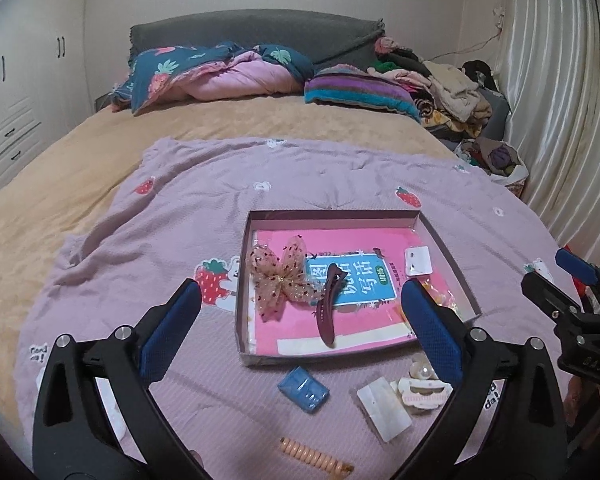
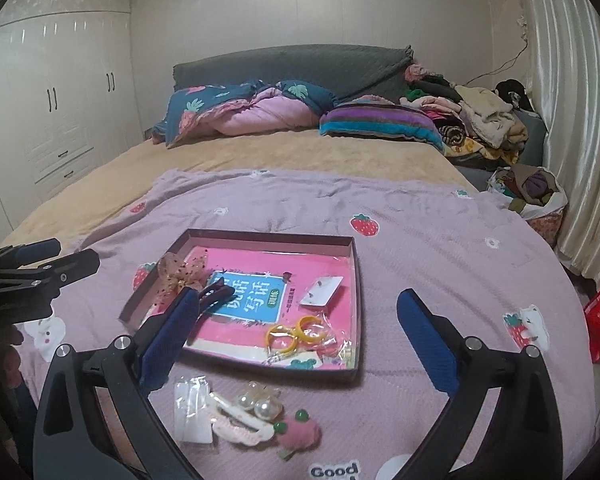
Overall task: Organize jewelry
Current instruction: 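Lift both open tools away from the box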
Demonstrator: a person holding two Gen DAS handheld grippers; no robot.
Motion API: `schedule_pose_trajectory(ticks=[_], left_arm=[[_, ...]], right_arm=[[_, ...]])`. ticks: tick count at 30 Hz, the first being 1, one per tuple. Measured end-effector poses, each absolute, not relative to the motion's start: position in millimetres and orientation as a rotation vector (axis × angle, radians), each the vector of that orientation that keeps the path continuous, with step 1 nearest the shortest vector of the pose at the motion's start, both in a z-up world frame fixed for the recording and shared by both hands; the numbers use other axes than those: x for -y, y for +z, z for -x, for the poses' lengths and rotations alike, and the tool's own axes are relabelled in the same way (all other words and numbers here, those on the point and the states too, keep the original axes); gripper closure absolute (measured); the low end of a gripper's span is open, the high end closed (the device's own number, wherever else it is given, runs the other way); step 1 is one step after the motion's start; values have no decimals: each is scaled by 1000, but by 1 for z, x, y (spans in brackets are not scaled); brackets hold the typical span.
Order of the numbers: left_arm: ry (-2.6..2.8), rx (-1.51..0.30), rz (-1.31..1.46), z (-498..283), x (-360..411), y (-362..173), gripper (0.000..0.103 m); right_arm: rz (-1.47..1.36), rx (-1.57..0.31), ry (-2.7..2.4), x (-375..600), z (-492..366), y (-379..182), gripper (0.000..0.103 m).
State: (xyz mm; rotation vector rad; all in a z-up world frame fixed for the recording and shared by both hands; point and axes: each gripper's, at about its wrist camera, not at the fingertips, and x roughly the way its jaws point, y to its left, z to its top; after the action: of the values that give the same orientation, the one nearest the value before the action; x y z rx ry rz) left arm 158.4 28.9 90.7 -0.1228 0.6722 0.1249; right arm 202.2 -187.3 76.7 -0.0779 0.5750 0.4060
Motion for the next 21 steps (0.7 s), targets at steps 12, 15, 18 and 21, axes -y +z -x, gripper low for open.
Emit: schedule_pose_trajectory(ticks=[12, 15, 18, 21], left_arm=[[135, -635, 136, -123, -39, 97, 10], [138, -629, 142, -116, -42, 99, 10], [142, -623, 140, -110, -45, 99, 10], [146, -621, 139, -103, -48, 98, 10]], right_arm=[[84, -542, 393, 187, -164, 91, 4], [91, -535, 397, 186, -158, 93, 4], [100, -527, 403, 185, -150, 96, 4], [104, -520, 406, 185, -143, 98, 4]])
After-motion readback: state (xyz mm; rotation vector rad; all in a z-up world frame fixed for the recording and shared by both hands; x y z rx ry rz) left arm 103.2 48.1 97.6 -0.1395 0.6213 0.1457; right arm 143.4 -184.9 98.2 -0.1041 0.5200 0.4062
